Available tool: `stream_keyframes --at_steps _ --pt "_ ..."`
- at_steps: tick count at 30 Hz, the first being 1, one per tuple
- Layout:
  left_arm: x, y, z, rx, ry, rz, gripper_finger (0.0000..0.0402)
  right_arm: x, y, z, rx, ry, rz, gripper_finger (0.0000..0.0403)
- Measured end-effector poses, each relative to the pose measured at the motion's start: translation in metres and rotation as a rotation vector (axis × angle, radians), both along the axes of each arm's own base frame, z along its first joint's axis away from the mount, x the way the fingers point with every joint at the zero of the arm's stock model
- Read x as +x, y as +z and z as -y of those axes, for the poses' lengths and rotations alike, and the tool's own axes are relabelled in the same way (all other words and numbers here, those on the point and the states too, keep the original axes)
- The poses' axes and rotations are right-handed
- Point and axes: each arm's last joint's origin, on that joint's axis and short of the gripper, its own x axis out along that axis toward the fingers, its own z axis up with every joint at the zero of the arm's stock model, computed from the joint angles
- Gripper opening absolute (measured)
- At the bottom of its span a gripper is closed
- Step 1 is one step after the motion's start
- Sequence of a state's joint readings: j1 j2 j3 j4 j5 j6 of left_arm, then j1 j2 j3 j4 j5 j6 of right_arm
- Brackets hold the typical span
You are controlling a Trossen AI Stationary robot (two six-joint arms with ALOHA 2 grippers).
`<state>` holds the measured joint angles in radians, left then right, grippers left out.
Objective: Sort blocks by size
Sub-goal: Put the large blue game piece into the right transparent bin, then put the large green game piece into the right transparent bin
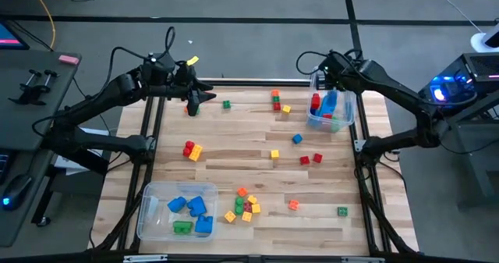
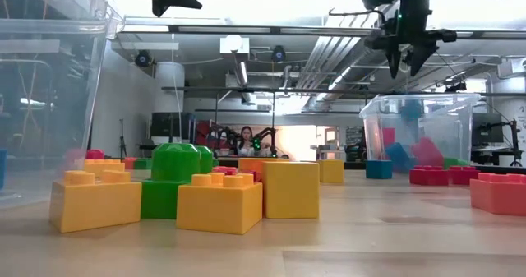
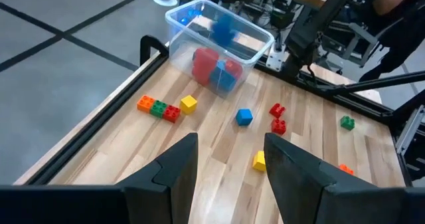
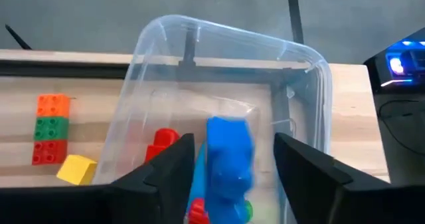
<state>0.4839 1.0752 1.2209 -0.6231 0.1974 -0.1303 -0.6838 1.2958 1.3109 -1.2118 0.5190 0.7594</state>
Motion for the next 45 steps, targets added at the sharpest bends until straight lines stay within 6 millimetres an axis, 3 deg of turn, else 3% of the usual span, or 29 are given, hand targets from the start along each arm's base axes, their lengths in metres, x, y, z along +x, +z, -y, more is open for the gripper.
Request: stream_keyframes --at_steps 7,13,25,33,45 --pt "0.0 0.0 0.0 -0.001 0.0 0.0 0.0161 0.003 0.009 -0.002 -0.011 0.074 -0.002 0.0224" --pt "0.0 0.0 0.0 -0.024 0.011 0.004 0.0161 0.016 0.017 -0.021 -0.028 0.219 0.054 0.0226" --pt "0.0 -0.001 0.0 -0.031 0.013 0.0 0.0161 0.085 0.041 -0.094 -0.074 0.924 0.481 0.0227" --pt "0.0 -0.001 0.0 -0.035 0.015 0.001 0.0161 0.098 0.051 -0.132 -0.179 1.211 0.517 0.0227" --pt "0.001 -0.001 0.0 -0.036 0.015 -0.002 0.0161 0.106 0.053 -0.146 -0.18 1.266 0.592 0.0227"
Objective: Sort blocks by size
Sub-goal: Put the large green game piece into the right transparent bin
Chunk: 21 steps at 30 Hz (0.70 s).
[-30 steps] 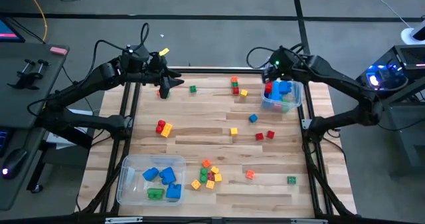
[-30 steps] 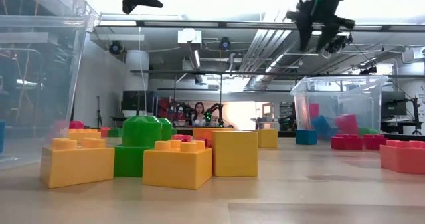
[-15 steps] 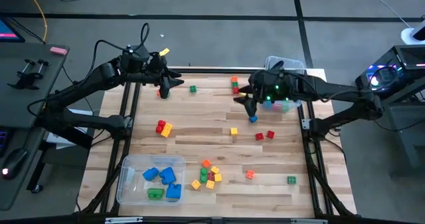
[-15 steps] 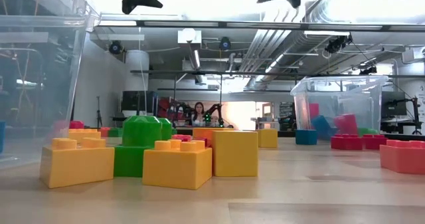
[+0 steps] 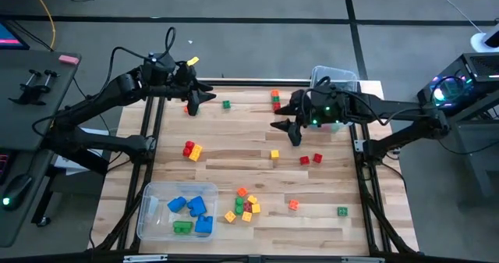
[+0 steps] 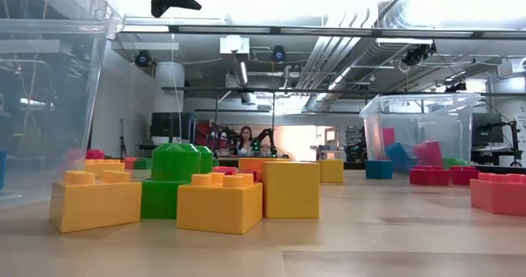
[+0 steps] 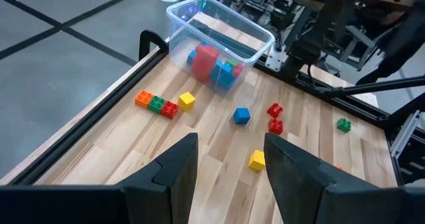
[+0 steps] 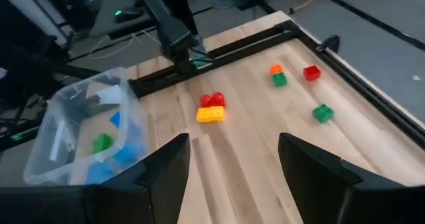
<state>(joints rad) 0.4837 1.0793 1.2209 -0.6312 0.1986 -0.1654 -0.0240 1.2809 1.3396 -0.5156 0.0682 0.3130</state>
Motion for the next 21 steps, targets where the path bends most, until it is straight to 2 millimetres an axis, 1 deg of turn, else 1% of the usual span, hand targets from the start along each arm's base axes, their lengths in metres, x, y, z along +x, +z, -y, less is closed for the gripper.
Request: stream_keyframes --at_steps 2,4,8,10,12,14,16,18,21 --pt "0.002 -0.001 -0.001 -0.004 0.0 -0.007 0.0161 0.009 -0.005 -0.003 0.017 0.056 -0.008 0.0227" --pt "0.005 -0.004 -0.002 -0.008 0.0 -0.016 0.0161 0.024 -0.018 -0.009 0.014 0.134 -0.045 0.0227" --pt "0.013 -0.01 -0.005 -0.038 0.002 -0.042 0.0161 0.055 -0.053 -0.02 -0.072 0.297 -0.144 0.0227" --pt "0.017 -0.013 -0.005 -0.045 -0.009 -0.055 0.0161 0.068 -0.069 -0.025 -0.156 0.387 -0.178 0.0227" --pt "0.02 -0.015 -0.003 -0.051 -0.02 -0.068 0.0161 0.079 -0.084 -0.031 -0.282 0.489 -0.209 0.0227" --pt "0.022 -0.017 -0.001 -0.055 -0.034 -0.075 0.0161 0.086 -0.098 -0.037 -0.426 0.605 -0.235 0.0227" --pt "0.023 -0.017 0.001 -0.058 -0.043 -0.082 0.0161 0.093 -0.111 -0.042 -0.529 0.698 -0.254 0.0227" --pt "0.023 -0.017 0.003 -0.057 -0.052 -0.082 0.0161 0.101 -0.123 -0.047 -0.588 0.757 -0.253 0.0227" --pt "0.023 -0.018 0.005 -0.061 -0.058 -0.091 0.0161 0.11 -0.14 -0.056 -0.593 0.849 -0.237 0.0227"
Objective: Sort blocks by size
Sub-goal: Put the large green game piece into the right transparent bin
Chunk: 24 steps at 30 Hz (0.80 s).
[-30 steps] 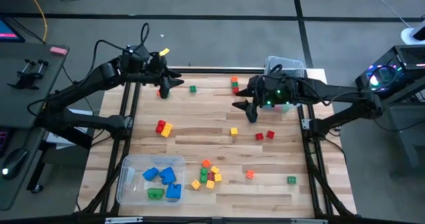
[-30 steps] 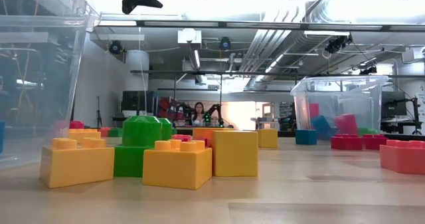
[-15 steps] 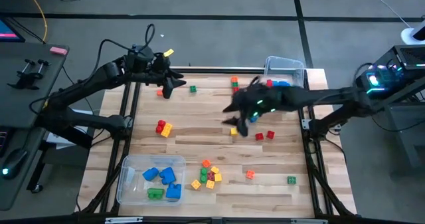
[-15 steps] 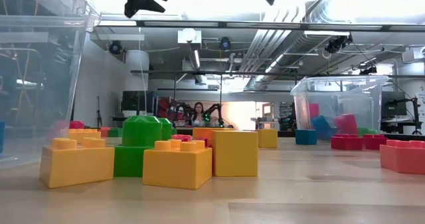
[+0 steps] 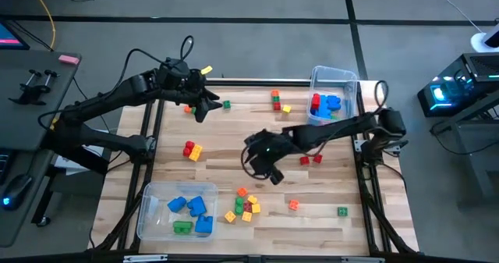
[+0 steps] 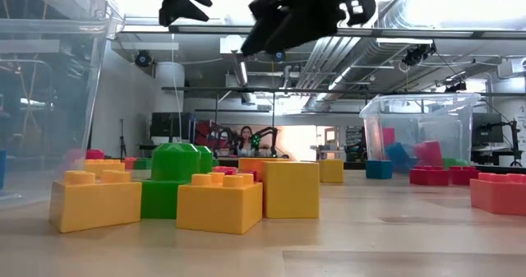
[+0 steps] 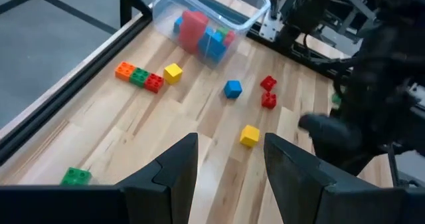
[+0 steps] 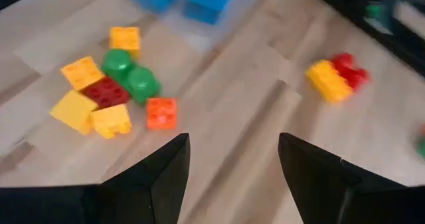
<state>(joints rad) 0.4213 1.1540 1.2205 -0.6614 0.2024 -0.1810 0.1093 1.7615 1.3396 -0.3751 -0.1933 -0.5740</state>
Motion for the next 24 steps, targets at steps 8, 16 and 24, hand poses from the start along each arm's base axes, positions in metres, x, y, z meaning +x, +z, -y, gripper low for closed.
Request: stream_keyframes --at_steps 8,16,24 --pt "-0.002 -0.003 0.001 -0.022 0.004 -0.032 0.0161 0.021 -0.033 -0.028 0.018 0.151 0.049 0.0227" --pt "-0.003 -0.004 0.002 -0.031 0.005 -0.053 0.0161 0.028 -0.055 -0.055 0.081 0.248 0.05 0.0227" --pt "-0.003 -0.004 0.002 -0.031 0.005 -0.053 0.0161 0.034 -0.074 -0.075 0.117 0.281 0.074 0.0227"
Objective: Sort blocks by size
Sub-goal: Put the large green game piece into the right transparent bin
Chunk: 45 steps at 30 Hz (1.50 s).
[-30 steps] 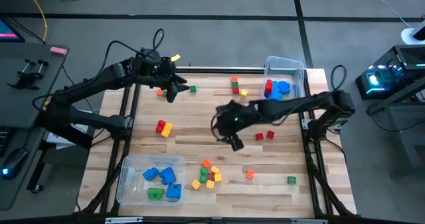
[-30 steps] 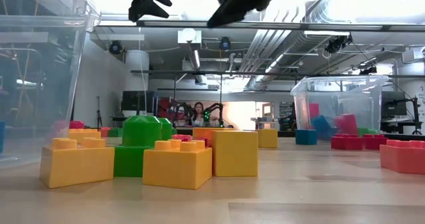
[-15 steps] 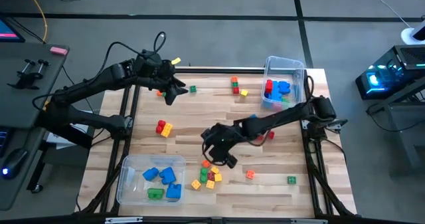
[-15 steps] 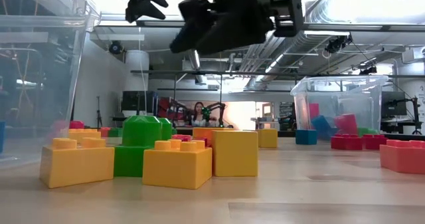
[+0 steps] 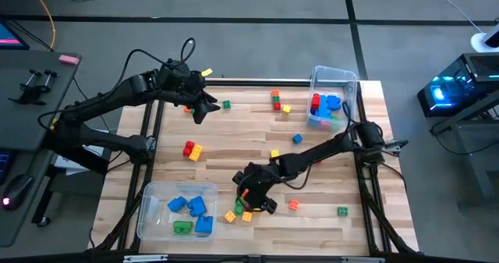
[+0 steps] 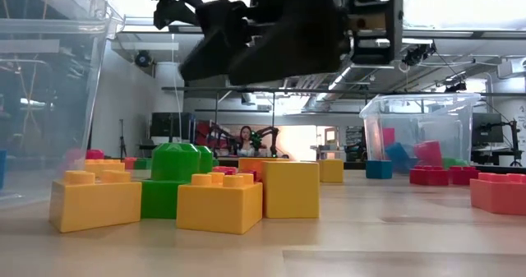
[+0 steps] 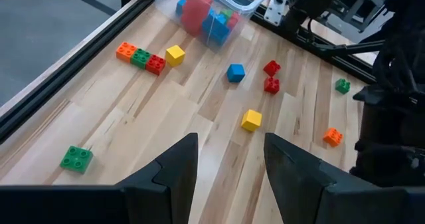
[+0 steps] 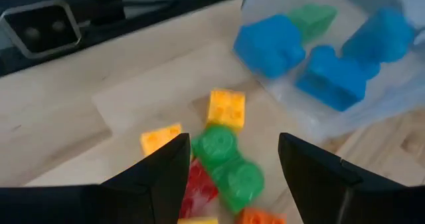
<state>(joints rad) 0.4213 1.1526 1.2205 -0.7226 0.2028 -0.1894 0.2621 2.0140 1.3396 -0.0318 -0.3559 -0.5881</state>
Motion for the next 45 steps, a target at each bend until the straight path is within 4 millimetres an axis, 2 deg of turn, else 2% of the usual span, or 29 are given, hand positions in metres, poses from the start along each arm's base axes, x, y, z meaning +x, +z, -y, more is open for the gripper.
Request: stream_keyframes --at_steps 5,8,11,16,17,22,25,31,40,45 --pt "-0.001 -0.001 0.0 -0.005 0.0 -0.011 0.0161 0.005 -0.009 -0.002 0.019 -0.015 0.015 0.0226" --pt "-0.001 -0.002 0.001 -0.011 0.0 -0.024 0.0161 0.007 -0.008 -0.003 0.032 -0.024 0.024 0.0209" --pt "-0.002 -0.003 0.001 -0.014 0.001 -0.031 0.0161 0.007 -0.013 -0.003 0.03 -0.026 0.015 0.016" --pt "-0.002 -0.003 0.001 -0.014 0.001 -0.031 0.0161 0.008 -0.014 -0.003 0.058 -0.064 -0.006 0.003" --pt "-0.002 -0.003 0.001 -0.014 0.001 -0.03 0.0161 0.008 -0.014 -0.003 0.057 -0.064 -0.008 0.0015" --pt "-0.002 -0.003 0.001 -0.014 0.001 -0.03 0.0161 0.01 -0.021 -0.004 0.066 -0.064 -0.02 0.0022" --pt "-0.002 -0.002 0.001 -0.014 0.001 -0.03 0.0161 0.01 -0.025 -0.004 0.063 -0.065 -0.027 0.0006" --pt "-0.002 -0.002 0.001 -0.012 0.002 -0.027 0.0161 0.012 -0.023 -0.003 0.067 -0.091 -0.011 0.0005" --pt "-0.002 -0.002 0.0 -0.01 0.004 -0.027 0.0161 0.014 -0.043 -0.003 0.074 -0.108 -0.066 0.0001" --pt "-0.002 -0.002 0.0 -0.004 0.0 -0.027 0.0161 0.016 -0.044 0.004 0.084 -0.172 -0.092 0.0001"
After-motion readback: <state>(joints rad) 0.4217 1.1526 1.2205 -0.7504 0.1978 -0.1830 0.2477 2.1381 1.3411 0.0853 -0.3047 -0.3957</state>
